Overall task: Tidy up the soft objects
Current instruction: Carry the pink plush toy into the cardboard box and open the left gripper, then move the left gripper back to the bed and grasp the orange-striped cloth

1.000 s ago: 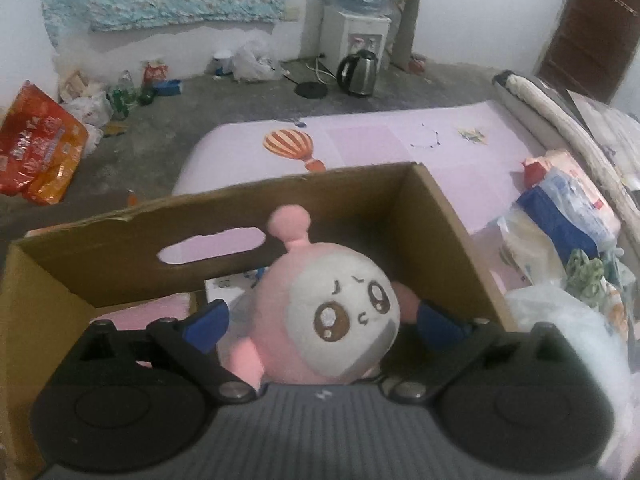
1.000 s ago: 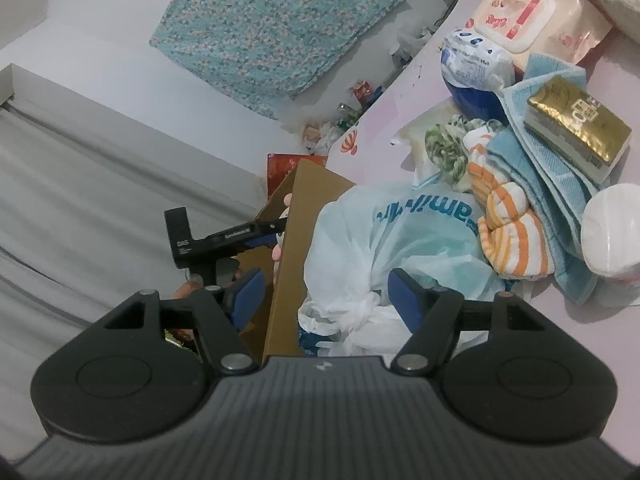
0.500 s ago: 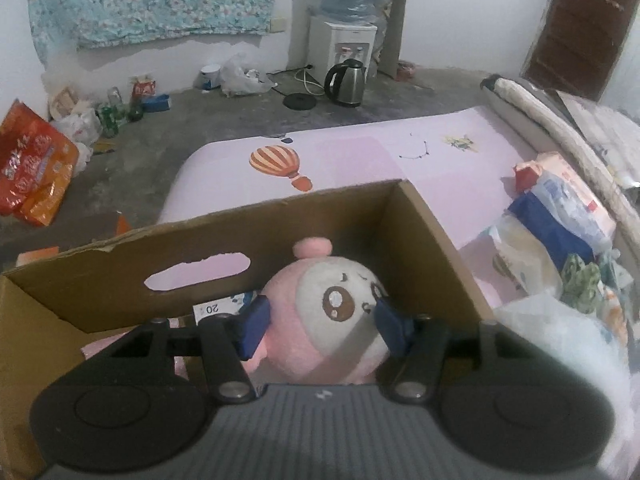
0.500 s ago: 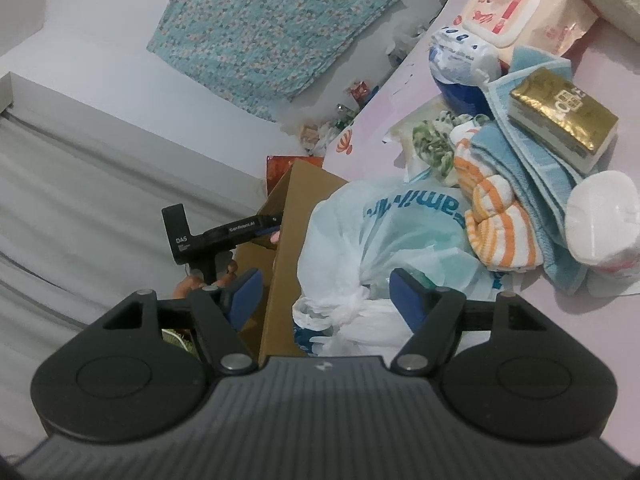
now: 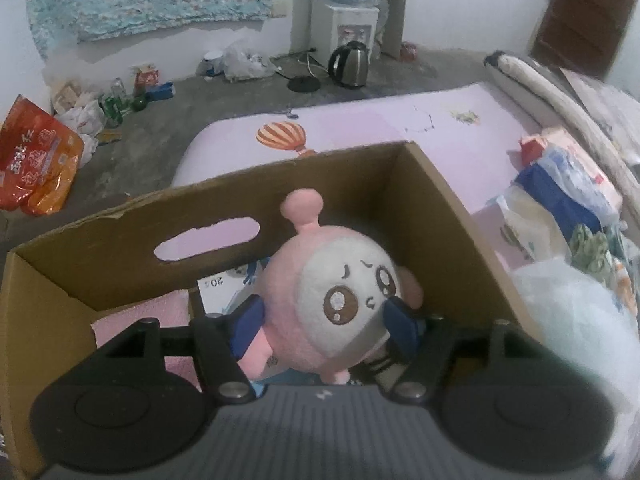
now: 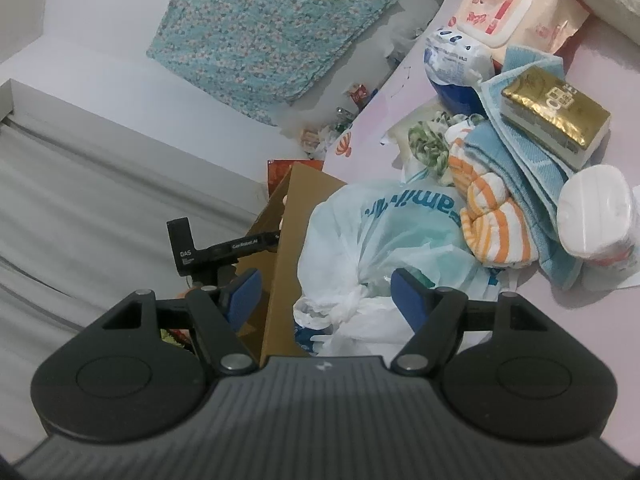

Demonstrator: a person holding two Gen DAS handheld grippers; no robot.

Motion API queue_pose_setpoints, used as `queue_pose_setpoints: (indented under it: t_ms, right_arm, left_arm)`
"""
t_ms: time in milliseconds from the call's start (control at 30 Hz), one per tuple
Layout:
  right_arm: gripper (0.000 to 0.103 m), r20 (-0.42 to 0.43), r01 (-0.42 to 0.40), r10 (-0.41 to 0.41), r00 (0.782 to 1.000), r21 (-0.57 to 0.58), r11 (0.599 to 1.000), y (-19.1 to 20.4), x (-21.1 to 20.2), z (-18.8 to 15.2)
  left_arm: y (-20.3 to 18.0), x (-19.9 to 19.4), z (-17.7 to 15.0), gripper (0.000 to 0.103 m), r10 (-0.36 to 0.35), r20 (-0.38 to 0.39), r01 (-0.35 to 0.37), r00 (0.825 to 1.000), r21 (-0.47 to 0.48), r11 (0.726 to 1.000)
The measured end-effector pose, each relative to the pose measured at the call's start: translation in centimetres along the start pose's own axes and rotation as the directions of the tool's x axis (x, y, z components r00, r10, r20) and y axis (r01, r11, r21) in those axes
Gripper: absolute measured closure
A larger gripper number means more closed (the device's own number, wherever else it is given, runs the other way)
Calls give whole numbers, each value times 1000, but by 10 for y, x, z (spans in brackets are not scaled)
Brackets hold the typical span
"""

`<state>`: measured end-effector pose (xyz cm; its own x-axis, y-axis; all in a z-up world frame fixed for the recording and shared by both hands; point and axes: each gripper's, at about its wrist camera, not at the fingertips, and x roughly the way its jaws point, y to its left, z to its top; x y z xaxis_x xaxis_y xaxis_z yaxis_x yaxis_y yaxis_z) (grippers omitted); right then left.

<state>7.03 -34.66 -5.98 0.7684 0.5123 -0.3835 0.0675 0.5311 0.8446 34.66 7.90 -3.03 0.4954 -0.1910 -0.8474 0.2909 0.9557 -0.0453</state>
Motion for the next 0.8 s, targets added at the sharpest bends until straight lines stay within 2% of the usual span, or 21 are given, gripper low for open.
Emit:
queue_pose_setpoints:
  t_ms: [200, 367, 533, 633, 800]
  right_arm:
    - [31, 21, 2, -1, 1000, -9, 1000, 3, -16, -3]
    - [29, 51, 12, -11, 999, -12, 1000, -1, -33, -5]
    - [28, 77, 43, -40, 996, -27, 999, -5, -48, -11]
    - [25, 102, 93, -87, 991, -54, 994, -9, -58, -17]
    - [25, 126, 168, -158, 979, -76, 983, -19, -67, -24]
  left_arm:
    - [-8, -3, 4, 25, 18, 25, -17, 1000, -27, 999]
    - [-13, -27, 4, 14, 56, 68, -53, 996, -46, 998]
    - [-24, -68, -2, 12, 108, 109, -102, 988, -60, 993]
    - [-38, -99, -9, 10, 120, 142, -112, 983, -63, 992]
    - [-76, -149, -19, 9, 79, 198, -73, 977, -37, 997]
